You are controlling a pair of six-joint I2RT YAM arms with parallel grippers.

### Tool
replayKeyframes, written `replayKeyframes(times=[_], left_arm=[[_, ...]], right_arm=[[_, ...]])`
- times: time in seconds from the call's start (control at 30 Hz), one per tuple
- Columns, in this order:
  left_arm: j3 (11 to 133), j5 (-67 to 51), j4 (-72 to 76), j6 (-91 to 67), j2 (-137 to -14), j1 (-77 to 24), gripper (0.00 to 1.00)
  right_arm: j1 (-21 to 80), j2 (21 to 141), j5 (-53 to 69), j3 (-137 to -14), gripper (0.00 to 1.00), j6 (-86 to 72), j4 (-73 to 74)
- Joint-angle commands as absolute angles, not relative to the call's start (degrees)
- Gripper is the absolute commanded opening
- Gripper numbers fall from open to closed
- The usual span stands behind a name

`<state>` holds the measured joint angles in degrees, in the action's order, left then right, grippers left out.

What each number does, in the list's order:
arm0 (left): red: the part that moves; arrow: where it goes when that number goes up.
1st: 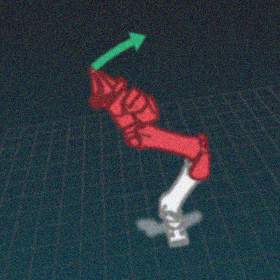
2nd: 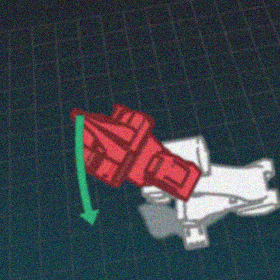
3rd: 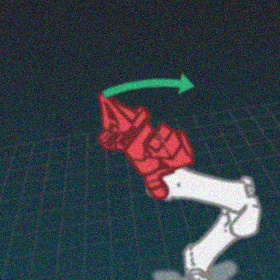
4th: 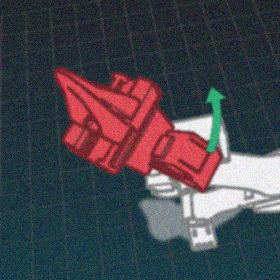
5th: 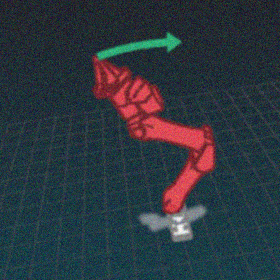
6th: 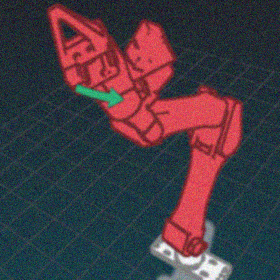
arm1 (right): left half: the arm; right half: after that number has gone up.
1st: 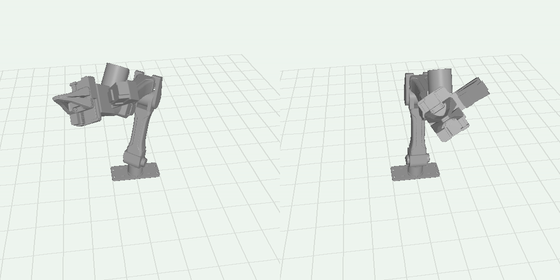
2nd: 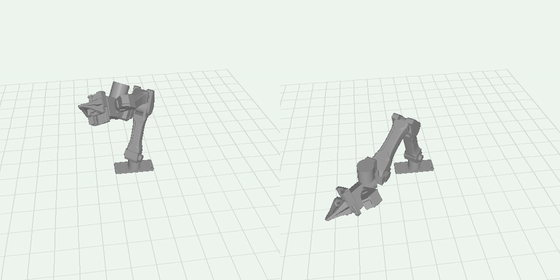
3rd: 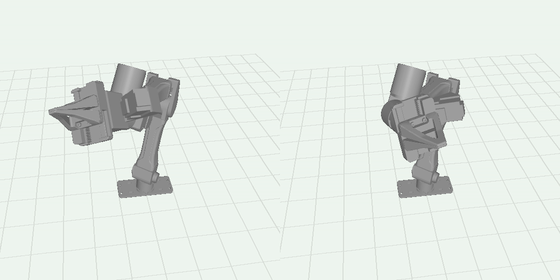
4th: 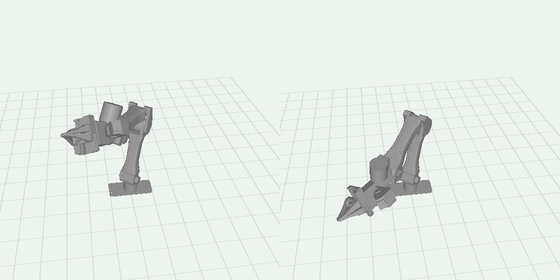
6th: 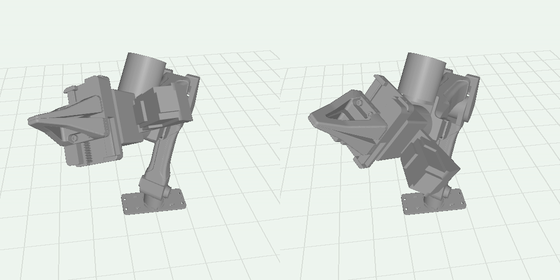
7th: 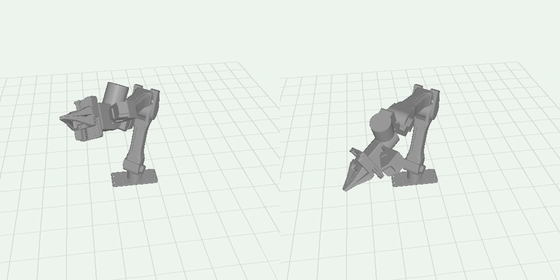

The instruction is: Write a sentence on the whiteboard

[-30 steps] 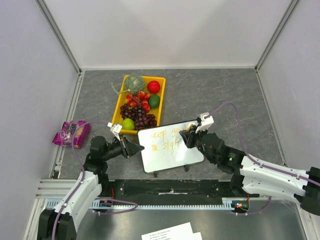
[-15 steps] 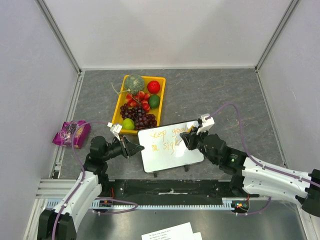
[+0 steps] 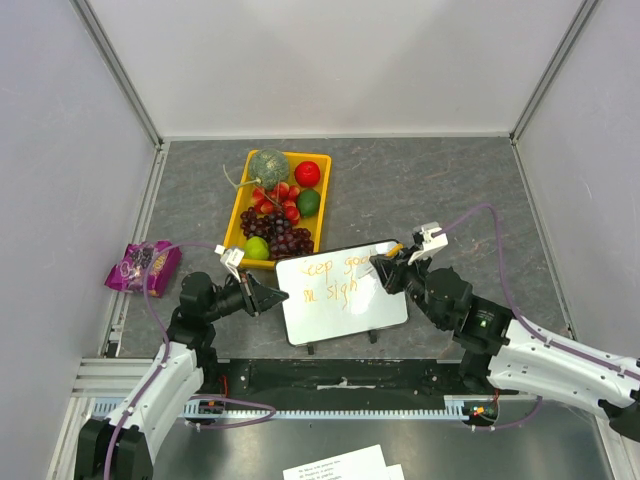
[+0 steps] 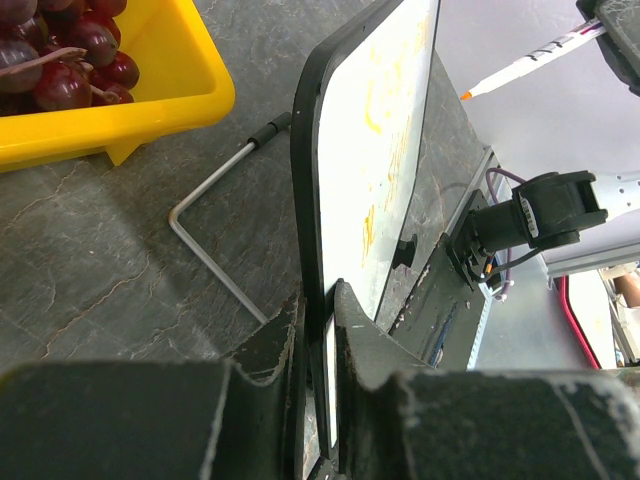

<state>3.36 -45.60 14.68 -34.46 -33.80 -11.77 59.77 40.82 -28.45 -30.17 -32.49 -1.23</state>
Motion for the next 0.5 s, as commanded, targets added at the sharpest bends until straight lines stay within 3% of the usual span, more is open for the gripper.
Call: replayKeyframes(times=[0.0,0.47], left_arm=[[3.3,-44.2,16.3,-32.7,-33.5,-11.7,0.02],[3.3,-44.1,16.2,-32.8,-33.3,-11.7,0.02]], right_arm=[[59.5,41.0,-32.4,-31.7,0.0,-31.0,-0.2],[59.5,43.2,-30.3,-30.4,0.0,-30.9,-2.2]])
